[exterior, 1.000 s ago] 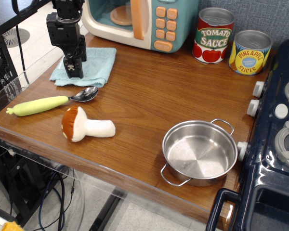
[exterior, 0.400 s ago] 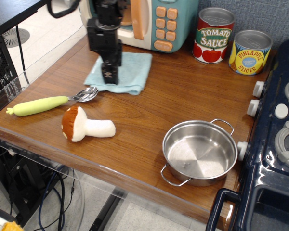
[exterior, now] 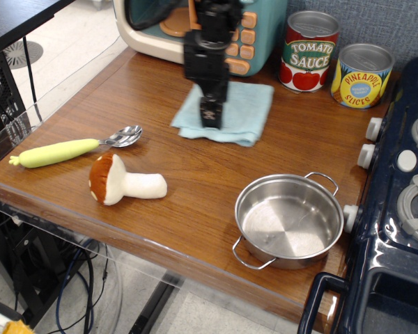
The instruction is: Move the blue rag so that it's in front of the canned goods.
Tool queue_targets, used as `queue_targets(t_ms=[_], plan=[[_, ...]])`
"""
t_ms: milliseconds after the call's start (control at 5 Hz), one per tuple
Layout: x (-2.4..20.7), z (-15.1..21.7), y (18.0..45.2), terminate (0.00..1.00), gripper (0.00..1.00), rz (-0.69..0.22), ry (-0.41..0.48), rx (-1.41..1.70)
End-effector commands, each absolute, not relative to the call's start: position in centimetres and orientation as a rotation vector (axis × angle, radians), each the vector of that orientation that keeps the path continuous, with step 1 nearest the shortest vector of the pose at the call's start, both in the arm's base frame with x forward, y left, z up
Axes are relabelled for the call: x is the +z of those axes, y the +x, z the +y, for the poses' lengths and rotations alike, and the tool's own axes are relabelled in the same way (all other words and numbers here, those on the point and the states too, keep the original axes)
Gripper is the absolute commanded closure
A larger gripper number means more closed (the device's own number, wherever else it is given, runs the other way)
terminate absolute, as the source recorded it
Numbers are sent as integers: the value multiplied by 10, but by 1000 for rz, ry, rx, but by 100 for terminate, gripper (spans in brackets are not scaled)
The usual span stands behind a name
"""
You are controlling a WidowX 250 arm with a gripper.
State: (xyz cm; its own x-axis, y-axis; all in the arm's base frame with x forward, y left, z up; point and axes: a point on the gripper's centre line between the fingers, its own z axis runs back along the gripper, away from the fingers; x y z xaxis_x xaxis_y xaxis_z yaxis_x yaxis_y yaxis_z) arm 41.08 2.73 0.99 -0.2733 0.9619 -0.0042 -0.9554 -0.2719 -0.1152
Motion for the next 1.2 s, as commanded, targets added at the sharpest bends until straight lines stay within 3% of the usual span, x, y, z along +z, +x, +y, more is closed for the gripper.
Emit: queue_targets(t_ms=[0,200,600,1000], plan=[[15,-61,406,0,0,-95,-101,1653],[18,-80,406,0,0,-86,-99,1595],[31,-74,408,0,0,-97,-110,1595],[75,-64,402,0,0,-130,-182,1588]])
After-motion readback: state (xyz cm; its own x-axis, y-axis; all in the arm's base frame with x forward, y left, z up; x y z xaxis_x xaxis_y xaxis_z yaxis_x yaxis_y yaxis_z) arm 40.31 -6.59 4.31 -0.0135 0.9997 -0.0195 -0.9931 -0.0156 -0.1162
